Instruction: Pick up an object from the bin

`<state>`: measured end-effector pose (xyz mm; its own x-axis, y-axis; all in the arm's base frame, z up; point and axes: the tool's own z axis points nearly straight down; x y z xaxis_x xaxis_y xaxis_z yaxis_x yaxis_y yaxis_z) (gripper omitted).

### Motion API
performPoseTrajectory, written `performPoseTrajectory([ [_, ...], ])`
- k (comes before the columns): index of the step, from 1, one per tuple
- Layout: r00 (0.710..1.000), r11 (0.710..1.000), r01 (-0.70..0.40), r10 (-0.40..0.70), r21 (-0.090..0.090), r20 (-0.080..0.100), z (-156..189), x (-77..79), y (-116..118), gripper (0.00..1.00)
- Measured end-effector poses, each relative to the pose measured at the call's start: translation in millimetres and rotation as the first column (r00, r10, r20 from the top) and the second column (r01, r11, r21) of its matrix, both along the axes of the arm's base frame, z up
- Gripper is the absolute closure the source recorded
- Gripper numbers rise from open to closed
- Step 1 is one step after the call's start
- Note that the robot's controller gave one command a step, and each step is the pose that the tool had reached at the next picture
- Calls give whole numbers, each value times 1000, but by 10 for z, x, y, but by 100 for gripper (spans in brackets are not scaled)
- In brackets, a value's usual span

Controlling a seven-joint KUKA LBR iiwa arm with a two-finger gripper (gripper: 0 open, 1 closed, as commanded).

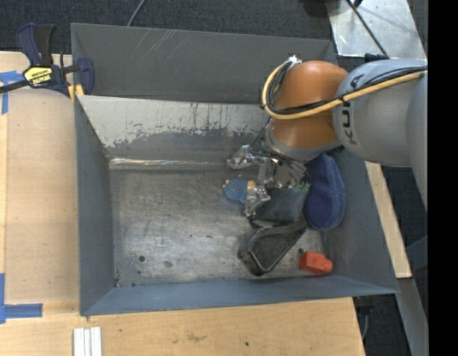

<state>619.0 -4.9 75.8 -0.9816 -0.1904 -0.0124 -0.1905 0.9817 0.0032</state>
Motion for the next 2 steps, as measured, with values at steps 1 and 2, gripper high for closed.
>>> performPoseTrajectory([
  [1, 1000, 1000, 2, -2, -2, 6, 12, 14, -11, 100],
  [2, 1000, 1000, 9, -9, -6, 1, 1203, -39, -61, 100],
])
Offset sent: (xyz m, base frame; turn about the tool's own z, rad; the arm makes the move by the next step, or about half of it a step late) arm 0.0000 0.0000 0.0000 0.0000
